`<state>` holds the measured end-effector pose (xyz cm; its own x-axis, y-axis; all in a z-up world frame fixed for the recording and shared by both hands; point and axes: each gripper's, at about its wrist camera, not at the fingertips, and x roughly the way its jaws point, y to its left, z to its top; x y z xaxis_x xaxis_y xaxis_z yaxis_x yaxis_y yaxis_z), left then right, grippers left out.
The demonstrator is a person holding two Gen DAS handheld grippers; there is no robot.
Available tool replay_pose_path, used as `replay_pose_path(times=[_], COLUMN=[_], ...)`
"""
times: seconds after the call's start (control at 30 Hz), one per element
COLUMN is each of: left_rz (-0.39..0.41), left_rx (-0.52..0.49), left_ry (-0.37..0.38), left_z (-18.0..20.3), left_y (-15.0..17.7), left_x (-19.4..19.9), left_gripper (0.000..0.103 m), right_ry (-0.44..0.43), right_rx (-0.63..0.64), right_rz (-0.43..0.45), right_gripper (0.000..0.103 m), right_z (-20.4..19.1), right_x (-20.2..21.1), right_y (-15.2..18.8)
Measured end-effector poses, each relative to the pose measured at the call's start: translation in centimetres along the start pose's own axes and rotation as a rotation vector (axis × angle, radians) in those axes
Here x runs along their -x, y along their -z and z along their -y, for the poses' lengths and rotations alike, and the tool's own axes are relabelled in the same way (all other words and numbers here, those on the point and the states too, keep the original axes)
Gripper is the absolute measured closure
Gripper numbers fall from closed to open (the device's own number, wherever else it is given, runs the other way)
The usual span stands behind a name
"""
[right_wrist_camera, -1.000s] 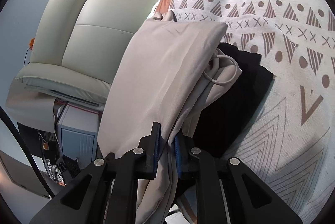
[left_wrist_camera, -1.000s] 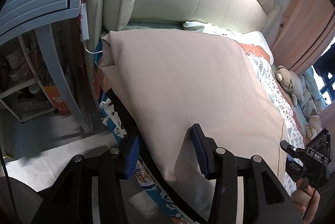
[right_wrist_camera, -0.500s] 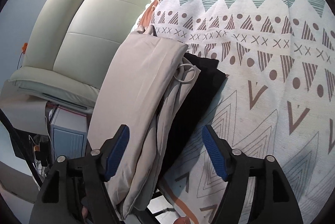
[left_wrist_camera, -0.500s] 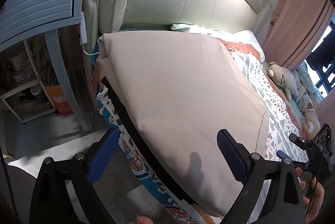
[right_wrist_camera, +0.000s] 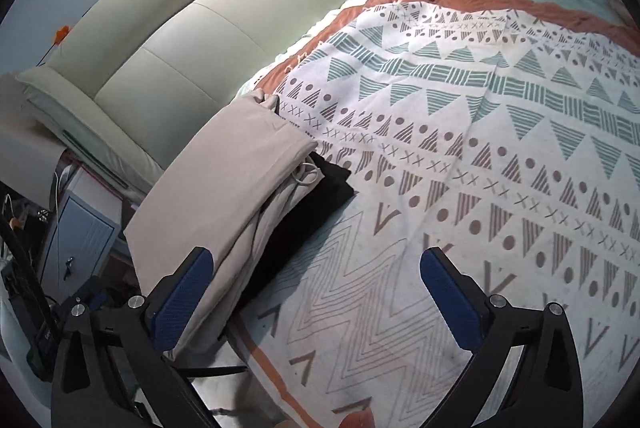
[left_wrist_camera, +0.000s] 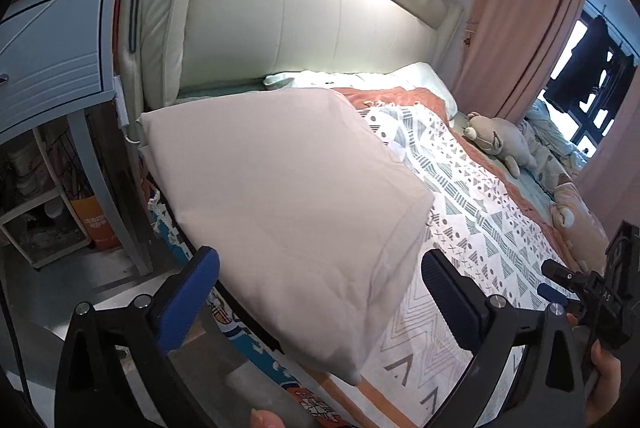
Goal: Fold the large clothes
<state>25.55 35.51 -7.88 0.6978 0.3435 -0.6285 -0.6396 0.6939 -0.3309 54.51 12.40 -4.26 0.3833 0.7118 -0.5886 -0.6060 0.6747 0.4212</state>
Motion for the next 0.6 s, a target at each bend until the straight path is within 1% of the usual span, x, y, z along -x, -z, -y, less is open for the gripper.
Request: replay_pose_path(times=[0.1,0.2,0.33,0.47,0.53,0.6], left_rz=[0.015,0.056,0.073,0.059,0.051,0.057], left_rx=[-0.038,-0.08,-0.111,-0.169,-0.201,-0.236], left_ry=[0.032,0.051,0.103,0.135,0.172,0.188], left_z=[1.6,3.2,5.4,7.9,9.1,10.3], left_y=[0.6,1.4,2.6,4.1,5.1,6.1], left_x=[1.1,2.8,4.7,6.7,7.8,9.1], left_gripper=[0.0,0.0,0.0,0.0,0.0,0.0], right_ry=[0.018,0.036,0.076,0.117,0.134,0.151], right_rx=[-0.003,-0.005,-0.003,0.007,0.036,0.065], right_rz=[0.026,0.051,0.099,0.139,0.172,0.199], right_gripper=[0.0,0.0,0.0,0.0,0.0,0.0], right_z=[0.5,1.3,2.3,3.1,3.0,2.9], right_x=[2.8,5.9,10.5,14.6,16.9,18.9], right_y=[0.9,1.6,2.6,4.3,5.8,7.3])
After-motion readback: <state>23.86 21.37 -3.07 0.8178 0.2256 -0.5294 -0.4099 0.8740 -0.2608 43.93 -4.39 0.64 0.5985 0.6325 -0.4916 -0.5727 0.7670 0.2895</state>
